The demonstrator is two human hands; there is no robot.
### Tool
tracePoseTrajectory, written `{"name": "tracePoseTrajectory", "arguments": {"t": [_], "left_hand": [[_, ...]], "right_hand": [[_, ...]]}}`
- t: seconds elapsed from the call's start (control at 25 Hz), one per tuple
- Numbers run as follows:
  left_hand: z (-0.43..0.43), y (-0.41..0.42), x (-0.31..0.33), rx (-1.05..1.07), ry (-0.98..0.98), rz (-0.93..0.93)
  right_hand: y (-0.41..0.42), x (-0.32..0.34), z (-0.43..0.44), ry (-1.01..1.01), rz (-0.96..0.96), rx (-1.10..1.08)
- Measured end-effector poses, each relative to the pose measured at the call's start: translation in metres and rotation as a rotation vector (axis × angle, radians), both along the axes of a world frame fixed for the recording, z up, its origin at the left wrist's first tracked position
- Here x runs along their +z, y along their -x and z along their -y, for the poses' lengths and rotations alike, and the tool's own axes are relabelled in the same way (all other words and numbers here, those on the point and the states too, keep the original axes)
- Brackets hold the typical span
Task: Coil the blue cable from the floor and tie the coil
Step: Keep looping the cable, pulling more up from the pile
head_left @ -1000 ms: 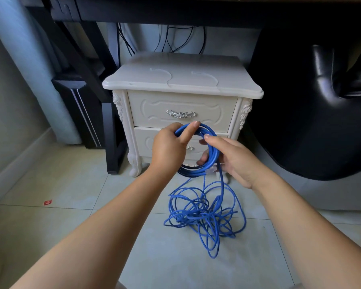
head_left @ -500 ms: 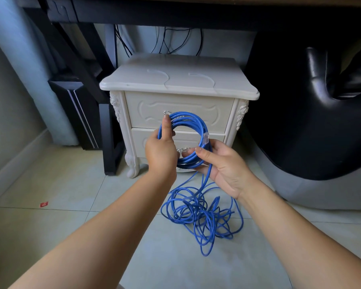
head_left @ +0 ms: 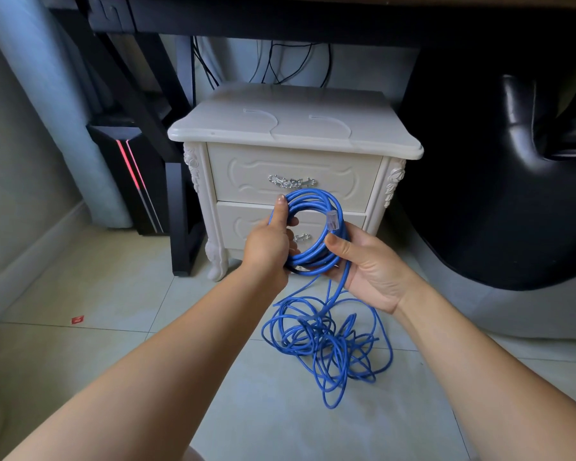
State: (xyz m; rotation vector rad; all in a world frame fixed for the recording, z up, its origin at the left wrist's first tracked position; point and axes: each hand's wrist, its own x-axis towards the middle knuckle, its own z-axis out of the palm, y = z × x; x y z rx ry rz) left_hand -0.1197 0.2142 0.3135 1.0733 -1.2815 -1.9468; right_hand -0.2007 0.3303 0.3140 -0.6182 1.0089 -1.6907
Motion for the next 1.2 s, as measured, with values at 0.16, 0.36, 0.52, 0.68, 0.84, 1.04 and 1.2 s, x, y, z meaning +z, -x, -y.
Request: {"name": "tracePoseTrajectory", "arguments": {"t": [0.16,0.36,0.52,0.68,0.84,1.04,1.2], "left_hand": [[-0.002,0.001,-0.001,-0.115,-0.153,-0.05],[-0.006,0.001,0.0,-0.197,-0.221,-0.069],[-0.007,0.002,-0.001,-0.156,-0.191,-0.065],[-0.01,0.006,-0.004,-0.024,-0.052,-0.054],[-0.016,0.007,-0.004,0.095,0.035,0.004],[-0.012,0.008,-0.007,0.08,-0.168,-0.002],[-0.012,0.008,-0.006,0.039,-0.212,-0.01]], "right_hand": [[0.003,0.001,-0.004,0.036,0.055,0.112],[0.001,-0.002,-0.002,0.051,0.081,0.104],[0.0,-0.003,-0.001,0.023,0.128,0.062],[-0.005,0.0,0.004,-0.008,0.166,-0.126],[-0.006,-0.002,0.004,0.017,0.266,-0.127],[-0.002,-0.003,-0.006,0.023,0.229,-0.021],[0.002,-0.009,-0.005,0.077,0.222,0.061]]}}
